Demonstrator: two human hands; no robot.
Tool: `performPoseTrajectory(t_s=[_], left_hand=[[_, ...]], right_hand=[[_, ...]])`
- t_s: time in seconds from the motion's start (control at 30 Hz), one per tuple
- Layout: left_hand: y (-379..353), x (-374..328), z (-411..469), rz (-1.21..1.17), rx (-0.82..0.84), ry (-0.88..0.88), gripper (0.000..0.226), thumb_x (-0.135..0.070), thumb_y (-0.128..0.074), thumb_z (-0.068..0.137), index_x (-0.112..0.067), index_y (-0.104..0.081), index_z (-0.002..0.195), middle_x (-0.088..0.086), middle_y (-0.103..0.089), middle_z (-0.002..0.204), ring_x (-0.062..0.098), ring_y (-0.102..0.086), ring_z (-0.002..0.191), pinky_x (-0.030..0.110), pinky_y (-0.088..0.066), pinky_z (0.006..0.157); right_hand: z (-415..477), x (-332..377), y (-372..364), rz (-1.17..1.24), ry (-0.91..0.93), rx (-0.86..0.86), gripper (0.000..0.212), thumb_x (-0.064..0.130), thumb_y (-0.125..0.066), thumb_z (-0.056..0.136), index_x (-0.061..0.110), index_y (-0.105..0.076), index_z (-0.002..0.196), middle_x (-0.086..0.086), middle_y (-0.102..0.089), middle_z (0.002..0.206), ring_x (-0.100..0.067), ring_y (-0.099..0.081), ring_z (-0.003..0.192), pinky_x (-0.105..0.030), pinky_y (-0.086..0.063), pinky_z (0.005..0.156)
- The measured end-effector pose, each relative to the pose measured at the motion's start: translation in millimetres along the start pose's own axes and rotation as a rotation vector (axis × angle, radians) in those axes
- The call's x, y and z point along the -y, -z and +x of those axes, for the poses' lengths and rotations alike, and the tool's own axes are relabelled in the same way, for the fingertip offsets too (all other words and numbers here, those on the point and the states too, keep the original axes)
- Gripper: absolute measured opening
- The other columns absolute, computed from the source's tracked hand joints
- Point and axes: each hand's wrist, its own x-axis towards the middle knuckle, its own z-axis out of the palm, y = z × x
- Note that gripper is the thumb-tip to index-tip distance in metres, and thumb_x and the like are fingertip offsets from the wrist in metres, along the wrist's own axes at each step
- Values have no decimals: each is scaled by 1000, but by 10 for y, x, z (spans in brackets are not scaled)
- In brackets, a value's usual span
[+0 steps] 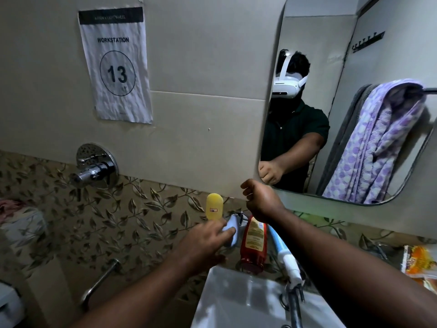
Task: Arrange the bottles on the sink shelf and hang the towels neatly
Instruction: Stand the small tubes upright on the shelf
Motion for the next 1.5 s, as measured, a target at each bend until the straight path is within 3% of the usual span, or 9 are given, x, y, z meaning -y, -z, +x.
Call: performPoseTrajectory(t_s=[0.13,0.27,0.43,0.6,0.77,0.93,1.13,1.27,1.5], left_hand=[[-62,-130,105,13,-37,7,67,-29,-91,66,-20,-62,126,5,-70,116,20,-67,90,29,-55,63],[-79,-178,161,57,-100,-3,48,-20,-89,67,-18,-69,110,1,-68,93,17,-59,73,25,-30,54],[-50,-38,249,-44,-147,24,40,-13,-79,84,-13,-63,121,6,-68,101,23,-63,81,35,-55,55],[206,93,543,-92,-194,32,12,-19,-71,83,-16,-63,91,5,-64,78,30,-60,70,38,-46,47],[290,189,711,-208,-189,147,23,-31,-75,82,-22,-62,98,1,-69,88,29,-62,83,38,-48,63],[417,409,744,-314,-276,321,36,-34,-81,84,-25,-65,115,-3,-66,112,21,-58,104,36,-52,83],[296,596,526,-780,-115,678,71,-23,-90,76,-33,-57,137,-6,-66,127,13,-61,119,41,-56,98],[159,613,493,-910,-39,687,61,-12,-89,77,-35,-60,125,-7,-70,119,14,-68,108,47,-58,98],[73,587,526,-929,-21,701,33,-14,-82,85,-29,-62,108,-5,-71,105,15,-70,97,47,-60,90]], right_hand=[[-60,-8,74,-4,26,-22,54,-4,-62,81,19,-58,130,0,-68,114,-17,-65,96,-35,-58,85],[-113,-23,107,-6,49,-19,50,2,-65,82,20,-59,128,1,-69,112,-16,-66,97,-35,-58,86],[-140,-24,98,13,108,133,48,-3,-69,78,18,-67,121,0,-72,117,-17,-68,101,-33,-59,86],[-153,3,-34,23,108,352,39,4,-85,71,14,-72,107,-3,-76,104,-20,-72,97,-38,-60,82],[-142,-1,-153,-60,122,176,25,22,-78,75,20,-71,99,-2,-75,93,-25,-69,88,-37,-54,75],[-106,-33,-179,-71,53,165,24,26,-83,78,18,-62,89,-3,-65,85,-25,-61,84,-37,-48,71],[-110,-43,-225,-41,-17,147,32,26,-84,78,26,-54,91,4,-63,89,-19,-59,85,-30,-42,69],[-115,6,-241,-54,-35,145,33,24,-82,80,24,-51,92,3,-60,89,-19,-56,84,-27,-36,67],[-130,49,-298,-51,-65,101,32,23,-79,82,19,-56,104,-1,-66,98,-24,-63,93,-35,-48,74]])
